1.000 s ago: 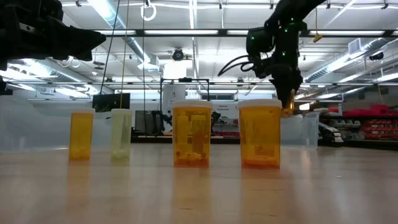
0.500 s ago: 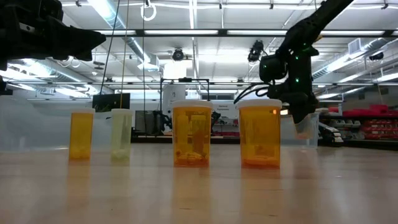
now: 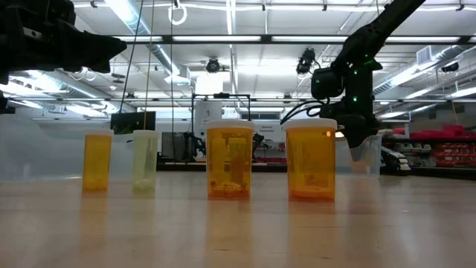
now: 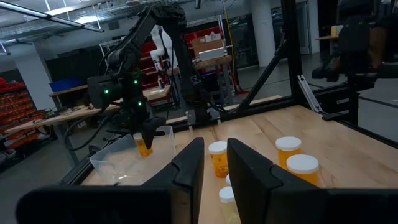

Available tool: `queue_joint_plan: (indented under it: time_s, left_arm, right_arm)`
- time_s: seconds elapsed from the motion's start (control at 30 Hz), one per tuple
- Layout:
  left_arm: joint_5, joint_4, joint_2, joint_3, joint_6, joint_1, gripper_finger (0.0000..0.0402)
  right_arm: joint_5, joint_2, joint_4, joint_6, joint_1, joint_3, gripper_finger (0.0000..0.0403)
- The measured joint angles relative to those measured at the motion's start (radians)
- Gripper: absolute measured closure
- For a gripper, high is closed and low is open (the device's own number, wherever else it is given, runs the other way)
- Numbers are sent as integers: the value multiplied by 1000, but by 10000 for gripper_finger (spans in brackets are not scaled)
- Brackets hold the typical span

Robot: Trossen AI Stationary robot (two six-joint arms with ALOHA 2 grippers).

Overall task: Pick and place medicine bottles into bin by pill shape (circle, oval)
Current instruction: Put the large orange pill bottle into the right transparent bin

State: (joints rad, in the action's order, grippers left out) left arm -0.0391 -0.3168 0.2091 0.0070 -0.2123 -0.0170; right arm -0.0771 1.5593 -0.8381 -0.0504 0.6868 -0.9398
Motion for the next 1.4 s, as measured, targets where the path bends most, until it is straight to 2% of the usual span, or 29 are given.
queue_joint_plan:
  time_s: [0.27,0.67,0.97,1.17,1.3,1.4]
  left_arm:
    - [0,0,0,0,0,0,315]
    - [0,0,0,0,0,0,322]
    - [0,0,0,0,0,0,316]
    - [0,0,0,0,0,0,323]
    - [0,1,0,0,0,0,322]
    - [0,-1,0,0,0,0,318]
  right_arm:
    - [-1,0,-20,-2,-1,-11,148]
    - [-20,0,-53,-7,-98,-173,147]
    - [26,0,-52,-67,-275,-232,148]
    - [38,12,-51,-139,-444,-233,148]
    - [51,77,-60,-189,-556,-285,148]
    - [53,160,-73,-191,-628,-382,148]
